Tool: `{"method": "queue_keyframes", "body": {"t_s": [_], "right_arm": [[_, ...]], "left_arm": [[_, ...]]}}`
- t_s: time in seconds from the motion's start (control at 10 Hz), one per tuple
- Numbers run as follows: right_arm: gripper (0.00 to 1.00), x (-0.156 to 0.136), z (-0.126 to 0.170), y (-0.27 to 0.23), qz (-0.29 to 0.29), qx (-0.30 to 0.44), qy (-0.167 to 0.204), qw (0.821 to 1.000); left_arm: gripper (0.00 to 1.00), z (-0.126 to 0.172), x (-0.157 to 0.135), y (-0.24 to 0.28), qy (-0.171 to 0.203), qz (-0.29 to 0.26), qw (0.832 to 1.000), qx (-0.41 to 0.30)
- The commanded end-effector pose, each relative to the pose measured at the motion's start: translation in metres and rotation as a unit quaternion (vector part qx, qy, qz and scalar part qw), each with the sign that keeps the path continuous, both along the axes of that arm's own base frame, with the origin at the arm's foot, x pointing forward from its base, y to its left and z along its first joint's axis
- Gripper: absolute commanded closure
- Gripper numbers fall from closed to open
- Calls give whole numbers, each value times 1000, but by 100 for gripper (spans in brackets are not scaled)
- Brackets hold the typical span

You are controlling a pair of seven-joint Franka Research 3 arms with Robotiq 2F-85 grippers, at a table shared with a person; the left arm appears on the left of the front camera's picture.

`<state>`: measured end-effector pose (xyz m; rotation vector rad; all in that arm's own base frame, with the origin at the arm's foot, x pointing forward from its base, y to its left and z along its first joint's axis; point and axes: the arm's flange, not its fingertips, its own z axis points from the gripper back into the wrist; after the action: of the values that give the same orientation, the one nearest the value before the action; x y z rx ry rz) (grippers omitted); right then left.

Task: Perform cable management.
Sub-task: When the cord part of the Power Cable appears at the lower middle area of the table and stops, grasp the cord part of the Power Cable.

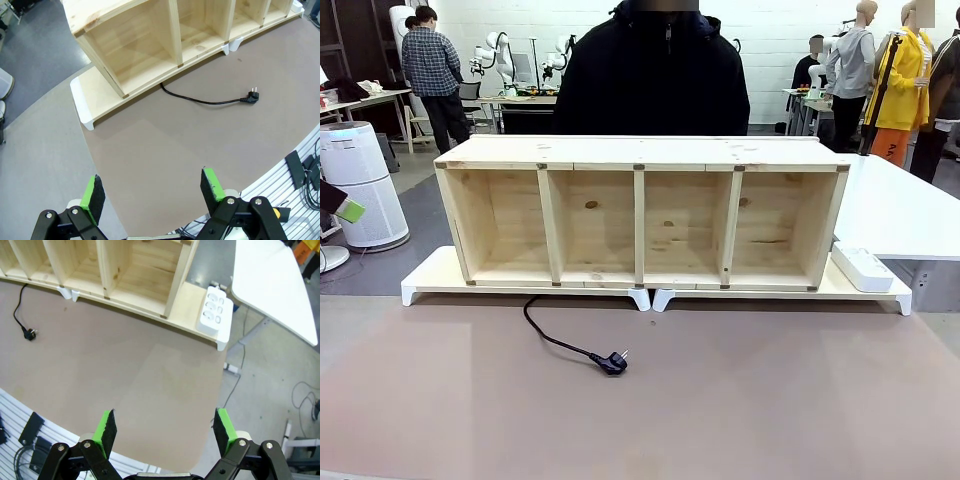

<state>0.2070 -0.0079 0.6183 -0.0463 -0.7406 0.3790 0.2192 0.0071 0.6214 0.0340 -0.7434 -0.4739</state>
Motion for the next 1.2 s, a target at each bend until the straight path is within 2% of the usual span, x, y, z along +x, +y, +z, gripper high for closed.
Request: {"method": "queue_keyframes", "body": {"t_s": [0.0,0.2,0.3,0.7,1.1], "right_arm": [[0,4,0,0,-2,0,-2,1000],[0,0,0,0,0,0,0,1000],[0,5,2,16,20,-8,0,1000],[0,14,6,104,102,-13,-1,995],[0,49,-24,209,186,9,12,982]], "left_arm": [[0,0,4,0,-5,0,1000,0],[0,0,4,0,-5,0,1000,0],[0,0,4,0,-5,0,1000,0],[0,0,4,0,-5,0,1000,0],[0,0,4,0,-5,0,1000,0]]}}
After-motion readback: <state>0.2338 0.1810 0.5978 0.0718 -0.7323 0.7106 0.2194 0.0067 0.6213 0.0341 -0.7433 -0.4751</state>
